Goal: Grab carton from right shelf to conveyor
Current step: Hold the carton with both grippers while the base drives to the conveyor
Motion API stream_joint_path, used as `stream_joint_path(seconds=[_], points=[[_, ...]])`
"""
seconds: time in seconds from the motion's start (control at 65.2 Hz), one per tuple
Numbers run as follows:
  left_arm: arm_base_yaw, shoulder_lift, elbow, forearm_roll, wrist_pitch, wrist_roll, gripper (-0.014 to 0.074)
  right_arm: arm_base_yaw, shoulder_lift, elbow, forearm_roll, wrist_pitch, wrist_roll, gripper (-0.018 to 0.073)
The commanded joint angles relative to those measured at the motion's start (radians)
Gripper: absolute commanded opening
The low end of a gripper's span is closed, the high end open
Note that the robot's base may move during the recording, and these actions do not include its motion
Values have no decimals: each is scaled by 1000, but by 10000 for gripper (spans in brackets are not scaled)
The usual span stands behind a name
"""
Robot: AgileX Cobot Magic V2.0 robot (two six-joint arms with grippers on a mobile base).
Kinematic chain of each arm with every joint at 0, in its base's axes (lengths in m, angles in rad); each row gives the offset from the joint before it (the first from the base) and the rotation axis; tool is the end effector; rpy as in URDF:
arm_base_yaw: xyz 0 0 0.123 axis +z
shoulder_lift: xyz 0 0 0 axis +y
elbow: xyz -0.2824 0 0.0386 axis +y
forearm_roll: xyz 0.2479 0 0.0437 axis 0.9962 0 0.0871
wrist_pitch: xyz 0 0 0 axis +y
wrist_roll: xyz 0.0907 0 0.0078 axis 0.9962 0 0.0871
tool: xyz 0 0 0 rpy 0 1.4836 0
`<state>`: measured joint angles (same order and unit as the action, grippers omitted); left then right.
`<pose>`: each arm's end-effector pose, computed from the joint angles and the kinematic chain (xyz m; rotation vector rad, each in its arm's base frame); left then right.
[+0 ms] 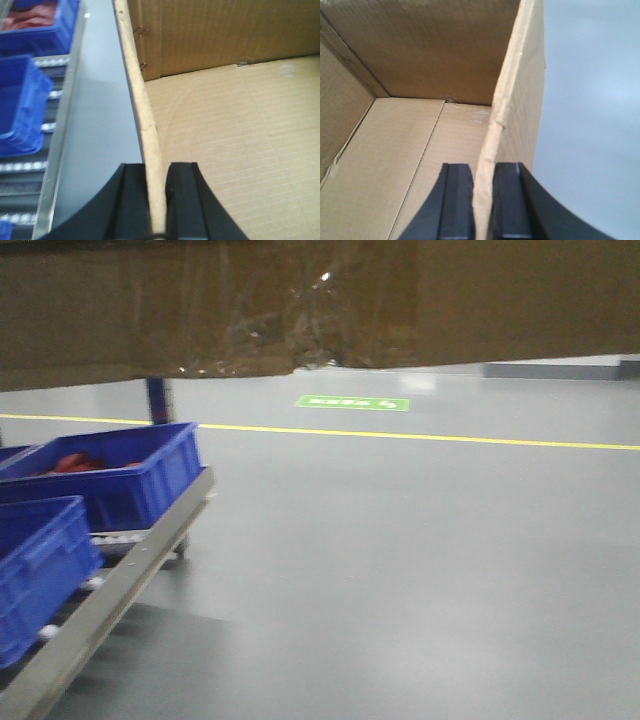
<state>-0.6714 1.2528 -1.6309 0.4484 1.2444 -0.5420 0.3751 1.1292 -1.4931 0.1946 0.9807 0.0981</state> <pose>0.1982 -0.1097 0.4790 0.1064 2.2369 -0.0800 0.1884 0.0899 0.4791 -0.2772 2.1086 0.5179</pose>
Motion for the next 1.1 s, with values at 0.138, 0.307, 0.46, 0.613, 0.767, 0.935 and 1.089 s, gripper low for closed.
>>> stream_joint_path(seconds=[0.138, 0.307, 0.46, 0.613, 0.767, 0.935, 1.089], points=[[-11, -11, 1, -17, -23, 7, -10, -2, -10, -6, 17, -76, -14, -70], [-11, -11, 1, -17, -23, 7, -10, -2, -10, -6, 17, -76, -14, -70], [-11, -11, 1, -17, -23, 7, -10, -2, -10, -6, 17, -76, -14, -70], [-11, -11, 1, -17, -23, 7, -10, -2, -10, -6, 17, -76, -14, -70], [-11, -11, 1, -17, -23, 7, -10, -2, -10, -6, 17, -76, -14, -70], [-11, -11, 1, -17, -23, 7, -10, -2, -10, -6, 17, -76, -14, -70], [-11, -11, 1, -17, -23, 7, -10, -2, -12, -6, 17, -76, -14, -70]])
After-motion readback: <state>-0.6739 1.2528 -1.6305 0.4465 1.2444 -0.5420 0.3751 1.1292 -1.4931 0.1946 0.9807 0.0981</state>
